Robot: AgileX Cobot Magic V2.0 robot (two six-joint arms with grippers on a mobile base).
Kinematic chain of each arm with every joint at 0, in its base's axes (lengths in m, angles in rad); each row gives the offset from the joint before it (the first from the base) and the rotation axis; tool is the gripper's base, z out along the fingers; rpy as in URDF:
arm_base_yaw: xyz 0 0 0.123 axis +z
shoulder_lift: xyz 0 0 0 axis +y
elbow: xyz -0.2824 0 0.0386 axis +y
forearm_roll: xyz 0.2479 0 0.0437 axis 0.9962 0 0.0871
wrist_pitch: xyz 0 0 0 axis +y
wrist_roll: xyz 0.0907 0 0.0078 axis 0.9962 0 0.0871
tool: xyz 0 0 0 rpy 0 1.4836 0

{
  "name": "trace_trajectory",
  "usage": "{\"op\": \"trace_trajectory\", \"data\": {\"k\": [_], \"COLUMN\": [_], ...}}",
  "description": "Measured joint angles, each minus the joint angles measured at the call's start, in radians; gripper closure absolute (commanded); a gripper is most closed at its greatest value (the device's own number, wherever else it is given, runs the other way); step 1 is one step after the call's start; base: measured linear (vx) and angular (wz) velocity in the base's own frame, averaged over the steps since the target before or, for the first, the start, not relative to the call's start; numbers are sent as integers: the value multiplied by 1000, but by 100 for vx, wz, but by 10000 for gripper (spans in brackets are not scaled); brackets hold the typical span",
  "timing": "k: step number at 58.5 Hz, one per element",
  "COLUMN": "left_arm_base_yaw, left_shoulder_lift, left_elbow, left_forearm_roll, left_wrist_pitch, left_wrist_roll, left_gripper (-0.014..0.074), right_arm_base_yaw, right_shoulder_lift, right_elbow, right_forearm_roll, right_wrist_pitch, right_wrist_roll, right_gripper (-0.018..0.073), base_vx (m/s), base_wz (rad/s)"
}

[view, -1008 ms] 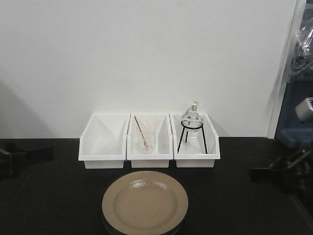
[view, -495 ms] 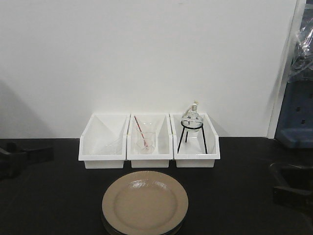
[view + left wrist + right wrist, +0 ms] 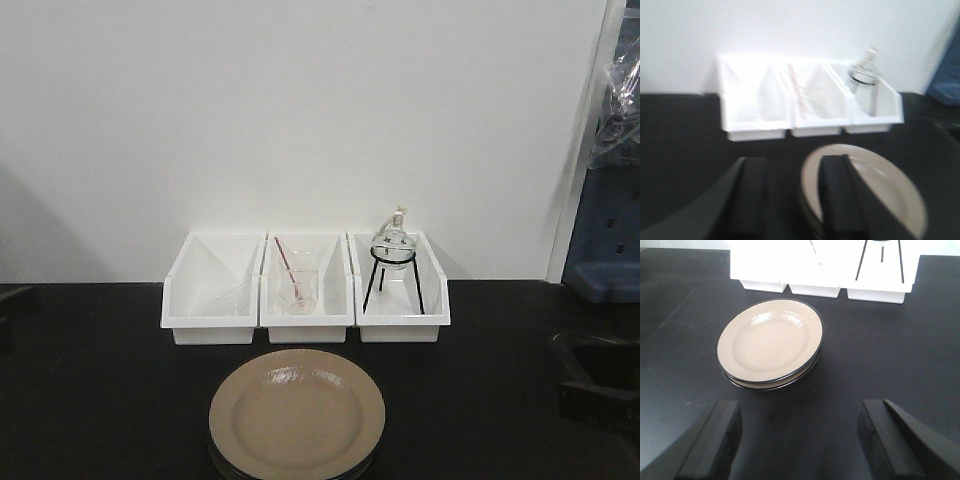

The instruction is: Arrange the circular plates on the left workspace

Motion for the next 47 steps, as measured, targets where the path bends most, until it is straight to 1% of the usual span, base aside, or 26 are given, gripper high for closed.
{"op": "trace_trajectory", "data": {"k": [3, 6, 7, 8, 13, 16, 18, 21, 23, 27, 32, 40, 47], "left_arm_base_yaw": [-15, -24, -25, -25, -21, -11, 3, 27, 46, 75, 88, 91, 91], "left_shoulder_lift": [-72, -157, -179, -211, -342, -418, -471, -545, -596, -684, -786, -908, -926], "left_elbow": [78, 178, 205, 246, 415, 525, 588, 668, 716, 786, 846, 864, 864], "left_forearm_roll": [105, 245, 281, 334, 518, 588, 618, 641, 650, 659, 662, 662, 662], "left_wrist_pitch": [-70, -138, -154, -176, -251, -279, -287, -290, -291, -291, -292, -268, -229], "left_wrist_roll": [-61, -143, -164, -195, -318, -382, -422, -473, -492, -509, -516, -518, -520], "left_gripper": [493, 575, 608, 606, 605, 605, 605, 605, 605, 605, 604, 604, 604], "right_arm_base_yaw": [0, 0, 0, 0, 0, 0, 0, 0, 0, 0, 0, 0, 0], "right_shoulder_lift": [0, 0, 0, 0, 0, 0, 0, 0, 0, 0, 0, 0, -2], "right_elbow": [0, 0, 0, 0, 0, 0, 0, 0, 0, 0, 0, 0, 0], "right_forearm_roll": [0, 0, 0, 0, 0, 0, 0, 0, 0, 0, 0, 0, 0], "right_wrist_pitch": [0, 0, 0, 0, 0, 0, 0, 0, 0, 0, 0, 0, 0], "right_wrist_roll": [0, 1, 1, 1, 2, 2, 2, 2, 2, 2, 2, 2, 2], "right_gripper": [26, 26, 26, 26, 26, 26, 26, 26, 26, 26, 26, 26, 26], "base_vx": [0, 0, 0, 0, 0, 0, 0, 0, 0, 0, 0, 0, 0], "base_wz": [0, 0, 0, 0, 0, 0, 0, 0, 0, 0, 0, 0, 0]}}
